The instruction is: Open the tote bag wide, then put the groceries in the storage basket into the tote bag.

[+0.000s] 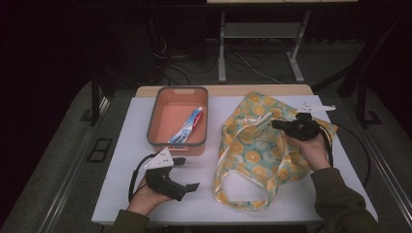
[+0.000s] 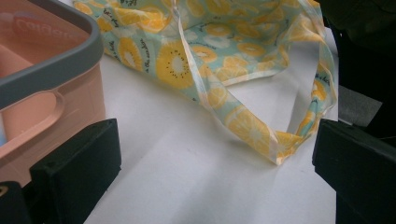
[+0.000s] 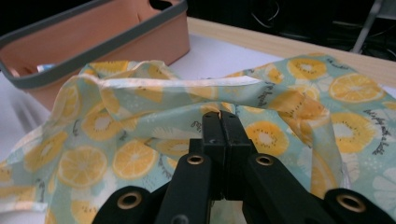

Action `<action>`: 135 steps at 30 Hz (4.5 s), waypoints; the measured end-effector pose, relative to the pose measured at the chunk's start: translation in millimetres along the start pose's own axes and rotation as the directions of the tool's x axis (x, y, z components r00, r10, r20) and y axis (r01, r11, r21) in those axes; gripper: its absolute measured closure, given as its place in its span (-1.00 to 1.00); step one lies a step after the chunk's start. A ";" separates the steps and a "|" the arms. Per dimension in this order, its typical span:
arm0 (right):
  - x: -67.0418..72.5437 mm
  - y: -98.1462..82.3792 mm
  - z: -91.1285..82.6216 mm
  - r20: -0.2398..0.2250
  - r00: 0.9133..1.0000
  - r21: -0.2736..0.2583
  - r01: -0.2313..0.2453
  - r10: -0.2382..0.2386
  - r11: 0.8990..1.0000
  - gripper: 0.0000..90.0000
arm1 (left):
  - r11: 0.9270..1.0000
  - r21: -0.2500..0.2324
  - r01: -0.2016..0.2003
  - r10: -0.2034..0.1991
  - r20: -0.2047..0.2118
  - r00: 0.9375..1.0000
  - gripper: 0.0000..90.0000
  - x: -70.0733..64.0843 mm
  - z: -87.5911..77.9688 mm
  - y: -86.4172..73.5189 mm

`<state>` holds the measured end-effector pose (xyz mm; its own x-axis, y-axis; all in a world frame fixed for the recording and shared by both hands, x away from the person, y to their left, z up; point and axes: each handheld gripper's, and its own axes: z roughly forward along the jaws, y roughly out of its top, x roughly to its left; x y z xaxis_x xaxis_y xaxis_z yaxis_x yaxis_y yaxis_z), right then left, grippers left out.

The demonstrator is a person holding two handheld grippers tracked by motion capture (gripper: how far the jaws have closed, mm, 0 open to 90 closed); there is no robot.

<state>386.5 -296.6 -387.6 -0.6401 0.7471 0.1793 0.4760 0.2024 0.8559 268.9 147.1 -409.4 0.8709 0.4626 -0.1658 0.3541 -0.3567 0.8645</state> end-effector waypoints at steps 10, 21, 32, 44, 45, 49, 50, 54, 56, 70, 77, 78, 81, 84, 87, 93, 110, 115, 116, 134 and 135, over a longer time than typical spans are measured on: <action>1.5 0.1 -1.6 -0.008 1.000 -0.002 0.001 -0.001 1.000 1.00 | 1.000 -0.006 0.003 -0.003 0.003 1.000 -1.00 1.9 -0.6 1.0; 1.3 0.1 -5.3 -0.023 1.000 0.000 0.008 -0.008 1.000 1.00 | 0.999 -0.034 -0.018 0.018 -0.006 1.000 -1.00 7.4 -4.2 22.4; 5.5 0.1 -1.0 -0.035 0.999 0.015 0.027 -0.026 1.000 1.00 | 0.995 -0.069 -0.070 0.068 -0.030 0.997 -0.96 28.0 -0.3 68.3; 6.7 0.3 -1.6 -0.042 0.999 0.019 0.027 -0.026 0.999 1.00 | 0.999 -0.029 -0.023 0.018 -0.152 0.988 -0.60 83.4 18.0 105.3; 6.3 0.2 -1.9 -0.041 0.999 0.018 0.028 -0.027 0.999 1.00 | 1.000 -0.021 -0.017 0.013 -0.163 0.987 -0.55 87.9 20.1 107.7; 5.0 0.6 -3.5 -0.041 0.999 0.013 0.028 -0.027 1.000 1.00 | 1.000 0.006 0.010 -0.009 -0.208 0.978 -0.38 105.5 28.7 114.2; 5.0 0.7 -3.8 -0.041 0.999 0.012 0.028 -0.027 1.000 1.00 | 1.000 0.009 0.016 -0.014 -0.214 0.977 -0.34 110.0 30.6 115.3; 5.9 0.9 -4.3 -0.043 0.999 0.012 0.030 -0.029 0.999 1.00 | 0.998 0.043 0.042 -0.029 -0.258 0.966 -0.28 124.4 39.2 118.6; 5.9 1.1 -4.7 -0.044 0.999 0.012 0.030 -0.029 0.999 1.00 | 0.996 0.076 0.045 -0.022 -0.287 0.958 -0.30 129.5 45.3 119.0; 6.4 0.9 -6.2 -0.047 0.998 0.008 0.034 -0.034 0.999 1.00 | 0.949 0.288 0.131 -0.025 -0.347 0.938 -0.33 152.3 84.5 100.8; 6.0 0.5 -6.4 -0.046 0.999 0.010 0.031 -0.030 0.999 1.00 | 0.903 0.396 0.165 -0.007 -0.370 0.929 -0.36 158.2 97.6 88.3; 6.1 0.4 -6.4 -0.045 0.999 0.011 0.030 -0.029 0.999 1.00 | 0.896 0.410 0.172 -0.004 -0.380 0.925 -0.36 158.8 98.9 87.3; 6.6 0.2 -6.5 -0.045 0.999 0.012 0.031 -0.031 0.999 1.00 | 0.878 0.439 0.192 -0.009 -0.386 0.923 -0.38 160.9 102.8 84.3; 7.0 0.0 -6.7 -0.045 0.998 0.013 0.034 -0.033 0.999 1.00 | 0.857 0.469 0.213 -0.012 -0.395 0.919 -0.34 162.6 106.3 81.7; 7.5 -0.2 -6.9 -0.044 0.998 0.015 0.037 -0.036 0.999 1.00 | 0.831 0.511 0.219 0.007 -0.404 0.915 -0.23 162.8 110.4 79.1; 7.5 -0.3 -8.1 -0.041 0.998 0.015 0.039 -0.038 0.999 1.00 | 0.826 0.497 0.266 -0.045 -0.413 0.910 -0.06 165.8 108.0 78.7; 6.5 -0.3 -9.6 -0.039 0.999 0.010 0.035 -0.035 0.999 1.00 | 0.838 0.443 0.319 -0.106 -0.442 0.891 0.66 168.2 99.7 84.9; 5.5 0.0 -11.1 -0.039 0.999 0.006 0.034 -0.034 0.999 1.00 | 0.873 0.371 0.317 -0.137 -0.436 0.889 0.67 168.7 86.7 97.0; 5.3 0.0 -11.2 -0.039 0.999 0.005 0.032 -0.032 0.999 1.00 | 0.880 0.355 0.316 -0.144 -0.436 0.888 0.67 168.8 83.4 99.4; 5.9 -0.1 -10.1 -0.030 0.999 0.011 0.034 -0.034 0.999 1.00 | 0.938 0.331 0.104 -0.029 -0.224 0.974 0.67 110.8 30.7 148.9; 5.9 -0.1 -10.0 -0.029 0.999 0.011 0.037 -0.036 0.999 1.00 | 0.938 0.334 0.093 -0.022 -0.209 0.978 0.67 106.1 30.4 149.6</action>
<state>376.7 -298.5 -381.7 -0.6742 0.7205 0.1621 0.4585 0.2363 0.8567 424.6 118.1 -312.1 0.7722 0.6301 -0.0820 0.5268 -0.5627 0.6371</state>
